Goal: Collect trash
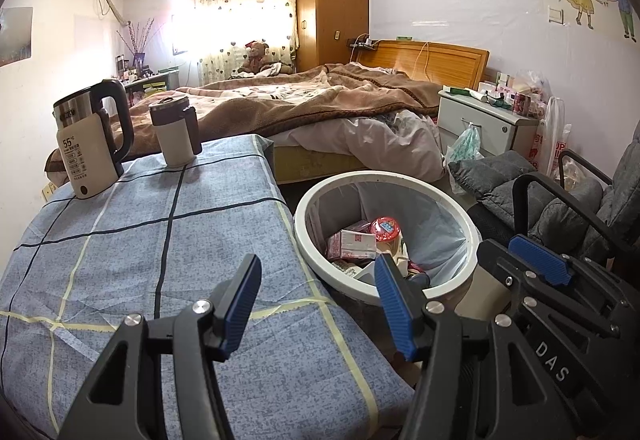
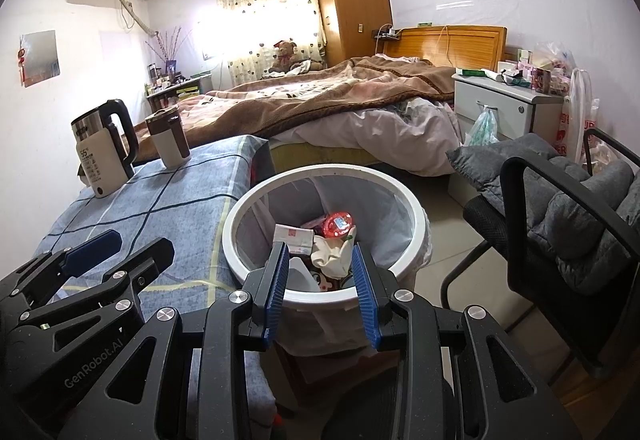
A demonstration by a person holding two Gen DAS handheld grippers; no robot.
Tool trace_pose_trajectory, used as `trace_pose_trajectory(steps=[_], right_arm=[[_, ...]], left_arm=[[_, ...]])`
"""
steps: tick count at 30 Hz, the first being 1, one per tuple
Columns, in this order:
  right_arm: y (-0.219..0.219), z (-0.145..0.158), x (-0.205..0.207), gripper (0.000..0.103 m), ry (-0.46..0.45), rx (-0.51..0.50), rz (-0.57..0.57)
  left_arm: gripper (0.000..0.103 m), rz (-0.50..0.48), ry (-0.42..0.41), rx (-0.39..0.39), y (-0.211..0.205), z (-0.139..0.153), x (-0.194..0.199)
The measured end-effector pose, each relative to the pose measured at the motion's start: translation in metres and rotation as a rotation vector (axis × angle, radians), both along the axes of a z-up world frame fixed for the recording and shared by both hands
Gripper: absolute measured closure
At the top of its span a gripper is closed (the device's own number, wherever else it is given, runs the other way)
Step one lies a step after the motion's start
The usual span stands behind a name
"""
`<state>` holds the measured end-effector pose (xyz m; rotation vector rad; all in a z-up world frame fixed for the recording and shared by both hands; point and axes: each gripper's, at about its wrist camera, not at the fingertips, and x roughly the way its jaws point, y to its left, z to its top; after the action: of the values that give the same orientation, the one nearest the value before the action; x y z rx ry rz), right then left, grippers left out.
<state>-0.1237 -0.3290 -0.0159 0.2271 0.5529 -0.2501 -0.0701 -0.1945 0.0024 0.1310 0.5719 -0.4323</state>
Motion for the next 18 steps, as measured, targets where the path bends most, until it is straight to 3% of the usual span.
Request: trace_pose_trajectory(steps=[18], right_arm=[[0.0015,0.0020,-0.0010,0.069,-0.004,-0.001,0.002]], left_arm=[[0.042,-0.003,0.002,0.002,0.0001,0.0000,0.0002]])
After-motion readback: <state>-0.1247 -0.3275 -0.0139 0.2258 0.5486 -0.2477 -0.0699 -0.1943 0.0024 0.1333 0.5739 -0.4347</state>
